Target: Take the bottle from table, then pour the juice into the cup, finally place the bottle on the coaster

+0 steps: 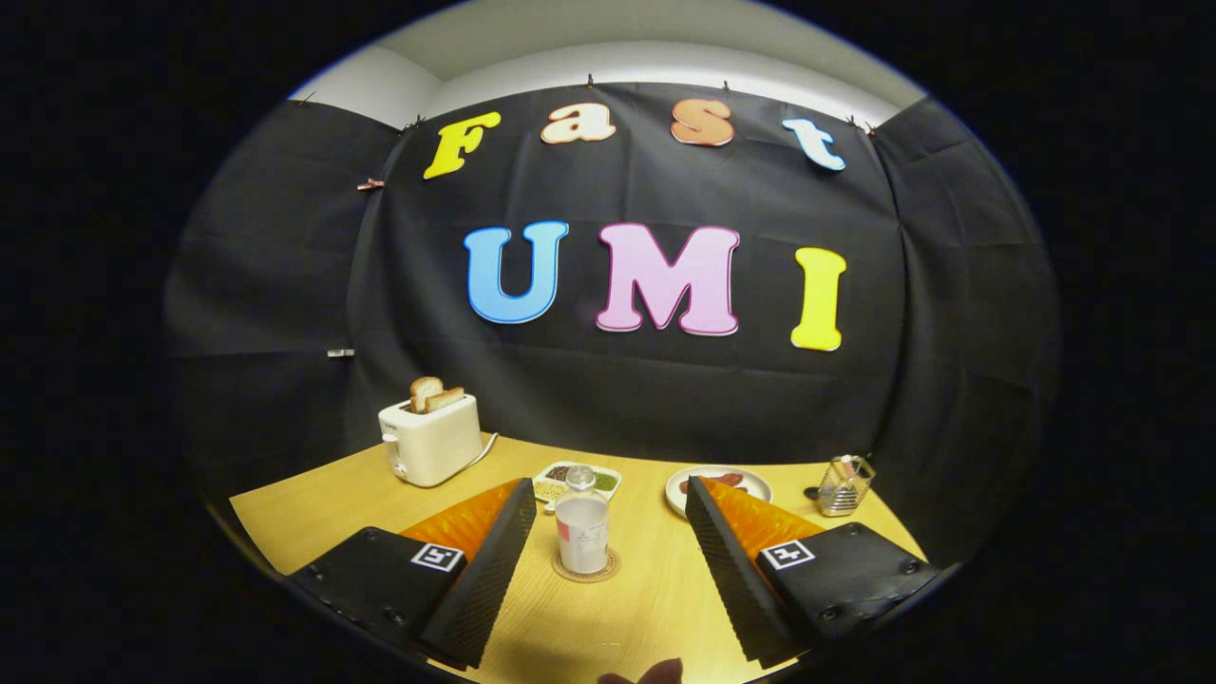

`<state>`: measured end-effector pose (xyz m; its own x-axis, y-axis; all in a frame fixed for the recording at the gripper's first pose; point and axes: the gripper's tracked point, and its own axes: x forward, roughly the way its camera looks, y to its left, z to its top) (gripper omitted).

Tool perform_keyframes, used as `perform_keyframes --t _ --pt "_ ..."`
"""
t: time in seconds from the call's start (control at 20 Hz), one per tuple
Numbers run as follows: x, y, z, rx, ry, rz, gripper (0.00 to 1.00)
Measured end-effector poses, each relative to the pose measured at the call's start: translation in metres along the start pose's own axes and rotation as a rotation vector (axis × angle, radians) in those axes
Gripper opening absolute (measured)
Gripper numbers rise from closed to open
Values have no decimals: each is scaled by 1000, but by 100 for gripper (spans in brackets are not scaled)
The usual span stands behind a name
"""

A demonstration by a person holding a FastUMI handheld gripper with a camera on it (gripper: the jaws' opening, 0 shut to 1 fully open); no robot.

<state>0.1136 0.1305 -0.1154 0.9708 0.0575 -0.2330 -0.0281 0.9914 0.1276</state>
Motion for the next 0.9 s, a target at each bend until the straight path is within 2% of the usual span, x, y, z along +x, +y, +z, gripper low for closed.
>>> perform_keyframes --t 0.35,0.9 --pt "-54 -14 70 -102 -90 -57 97" --pt "-105 -20 133 -173 -183 -140 97"
